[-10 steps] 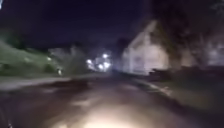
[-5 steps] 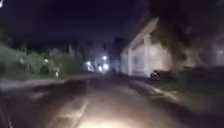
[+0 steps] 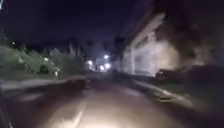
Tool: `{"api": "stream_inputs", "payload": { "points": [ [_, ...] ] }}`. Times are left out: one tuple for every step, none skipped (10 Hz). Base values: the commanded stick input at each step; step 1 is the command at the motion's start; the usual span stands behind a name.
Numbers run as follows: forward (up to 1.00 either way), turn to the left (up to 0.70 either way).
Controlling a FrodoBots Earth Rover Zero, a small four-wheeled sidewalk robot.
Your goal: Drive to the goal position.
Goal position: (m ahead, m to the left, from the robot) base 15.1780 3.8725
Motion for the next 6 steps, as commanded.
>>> {"api": "stream_inputs", "payload": {
  "points": [
    [0.70, 0.00],
    [0.70, 0.00],
    [0.70, 0.00],
    [0.70, 0.00],
    [0.70, 0.00],
    [0.70, 0.00]
  ]
}}
